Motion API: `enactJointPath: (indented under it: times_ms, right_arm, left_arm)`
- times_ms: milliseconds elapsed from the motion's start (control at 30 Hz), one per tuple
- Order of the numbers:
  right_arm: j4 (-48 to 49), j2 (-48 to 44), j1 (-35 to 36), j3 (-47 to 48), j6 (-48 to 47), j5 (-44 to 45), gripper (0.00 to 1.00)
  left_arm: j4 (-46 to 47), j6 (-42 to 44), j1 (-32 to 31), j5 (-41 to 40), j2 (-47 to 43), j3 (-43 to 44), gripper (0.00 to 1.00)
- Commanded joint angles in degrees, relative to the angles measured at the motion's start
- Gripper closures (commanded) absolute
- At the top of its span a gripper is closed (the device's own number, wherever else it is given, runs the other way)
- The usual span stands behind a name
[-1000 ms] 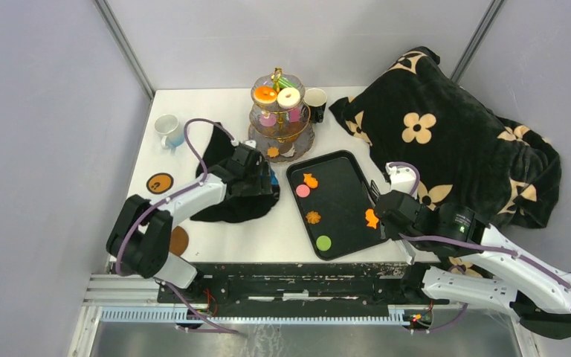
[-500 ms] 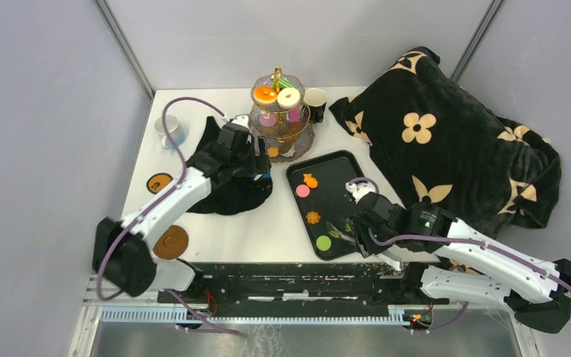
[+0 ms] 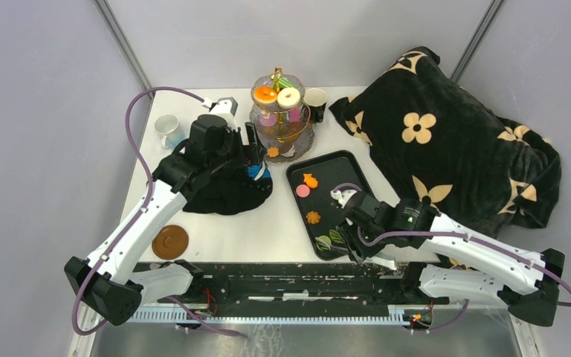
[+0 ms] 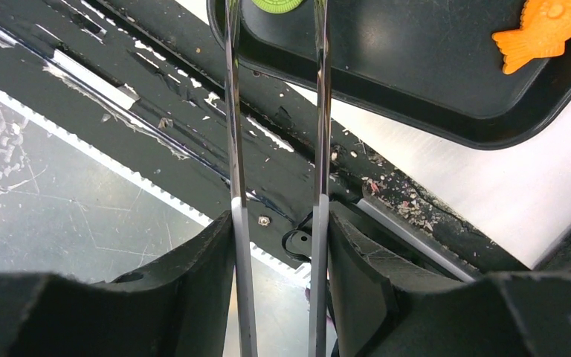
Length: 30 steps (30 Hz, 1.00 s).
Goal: Serve the afternoon tea
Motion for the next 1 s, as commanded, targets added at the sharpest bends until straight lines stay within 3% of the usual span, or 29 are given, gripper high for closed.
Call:
enactJointPath:
  times_ms: [0,333,800,967]
  right_arm:
    - [1.5,1.6,0.0,0.6,-0.5,0.0,0.49]
    - [2.2,3.0,0.1,0.4,-1.8,-1.7,0.48]
    - [-1.7,6.7,0.2,3.1,-0.2,9.5,0.52]
    - [-1.2,7.4,0.2,2.6,-0.3,8.7,0.51]
  left_arm:
    - [-1.1,4.2,0.0,-1.2,0.3,2.3,0.1]
    - [-0.5,4.1,0.0,-1.6,1.1,1.6,0.09]
    - [-0.8,5.4,0.0,-2.4,1.4,2.1,0.08]
    - [-0.8,5.4,0.0,-2.5,1.3,1.9,0.08]
